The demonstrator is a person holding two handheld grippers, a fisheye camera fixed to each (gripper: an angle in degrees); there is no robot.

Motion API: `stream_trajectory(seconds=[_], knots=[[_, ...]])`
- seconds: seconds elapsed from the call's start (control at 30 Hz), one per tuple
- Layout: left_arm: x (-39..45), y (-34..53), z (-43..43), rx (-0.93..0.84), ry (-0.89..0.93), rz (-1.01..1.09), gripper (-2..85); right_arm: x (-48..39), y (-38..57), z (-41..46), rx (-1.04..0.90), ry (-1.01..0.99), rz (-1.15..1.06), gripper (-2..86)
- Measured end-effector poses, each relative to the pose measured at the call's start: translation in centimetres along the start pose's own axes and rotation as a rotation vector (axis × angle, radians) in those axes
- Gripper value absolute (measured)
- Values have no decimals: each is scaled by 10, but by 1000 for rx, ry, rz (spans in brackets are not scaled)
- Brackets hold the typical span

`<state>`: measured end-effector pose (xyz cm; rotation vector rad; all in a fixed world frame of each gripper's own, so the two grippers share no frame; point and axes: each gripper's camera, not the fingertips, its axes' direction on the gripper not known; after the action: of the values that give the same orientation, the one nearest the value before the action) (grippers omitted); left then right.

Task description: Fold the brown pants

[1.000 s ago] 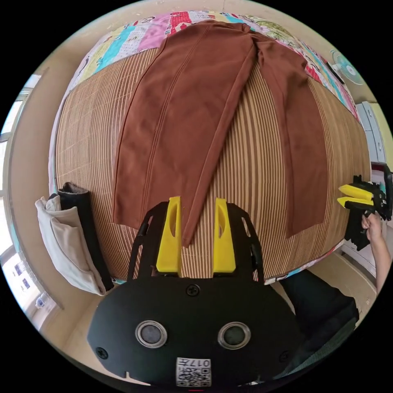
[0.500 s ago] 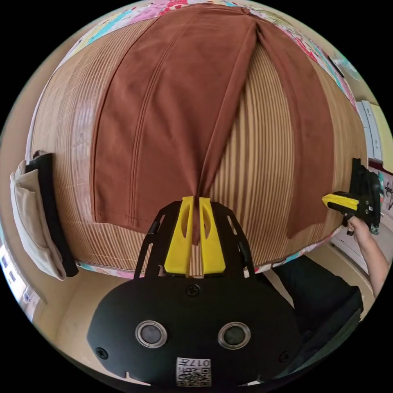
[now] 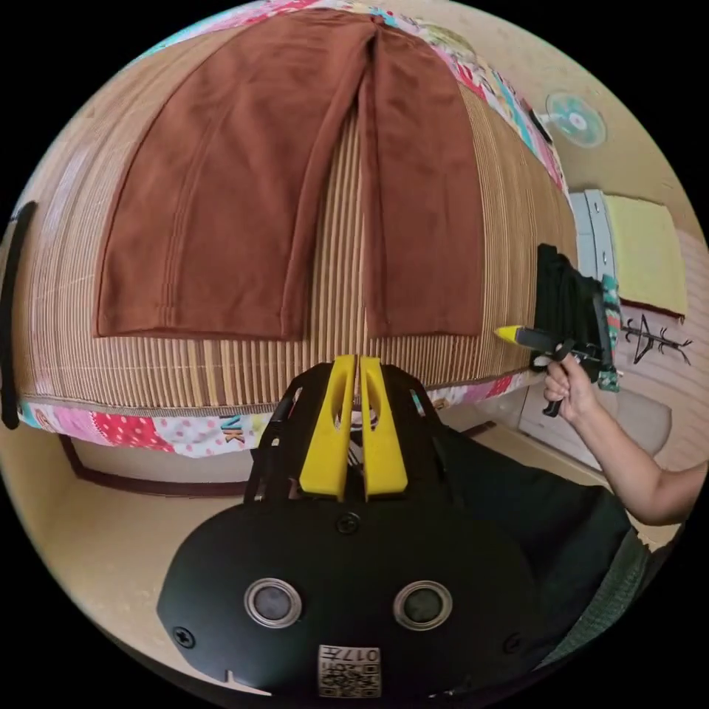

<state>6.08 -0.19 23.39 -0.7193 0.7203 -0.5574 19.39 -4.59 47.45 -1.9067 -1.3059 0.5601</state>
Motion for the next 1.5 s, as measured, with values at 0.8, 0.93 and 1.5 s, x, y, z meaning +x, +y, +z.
stream_trajectory(seconds=[0.8,0.93,1.5], knots=[[-157,-81,-82,-18,-367,-145,18,-20,43,-91,46,-306,134,37],[-134,-51,-99,-33,-338,-27,2,-22,79,-132,79,-305,41,30],[-12,53,-153,193,230,-98,151,-133,213,-205,-74,-155,-316,25]])
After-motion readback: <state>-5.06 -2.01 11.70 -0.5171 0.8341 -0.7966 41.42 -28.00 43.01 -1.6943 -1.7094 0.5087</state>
